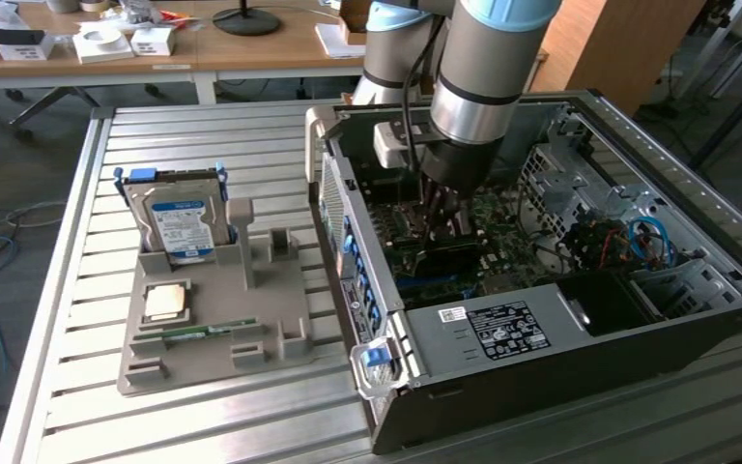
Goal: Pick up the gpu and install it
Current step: 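Press down on the gpu until it lock into place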
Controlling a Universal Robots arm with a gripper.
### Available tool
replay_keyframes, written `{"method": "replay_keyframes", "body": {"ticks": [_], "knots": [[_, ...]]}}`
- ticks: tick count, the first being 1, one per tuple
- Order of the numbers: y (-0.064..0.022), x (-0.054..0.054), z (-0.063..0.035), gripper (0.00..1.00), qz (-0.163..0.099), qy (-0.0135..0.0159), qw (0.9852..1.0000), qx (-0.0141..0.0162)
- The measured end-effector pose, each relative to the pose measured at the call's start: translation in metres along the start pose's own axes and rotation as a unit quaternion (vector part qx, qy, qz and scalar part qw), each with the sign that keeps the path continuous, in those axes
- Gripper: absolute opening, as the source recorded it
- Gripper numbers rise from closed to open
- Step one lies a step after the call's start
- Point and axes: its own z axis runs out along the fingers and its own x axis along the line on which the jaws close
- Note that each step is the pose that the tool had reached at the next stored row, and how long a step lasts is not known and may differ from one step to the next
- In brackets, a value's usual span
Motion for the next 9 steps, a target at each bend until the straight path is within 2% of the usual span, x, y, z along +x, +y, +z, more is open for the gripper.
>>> {"method": "replay_keyframes", "body": {"ticks": [9], "knots": [[0.0004,-0.0001,0.0014,0.11,0.0,-0.0007,1.0,0.0002]]}}
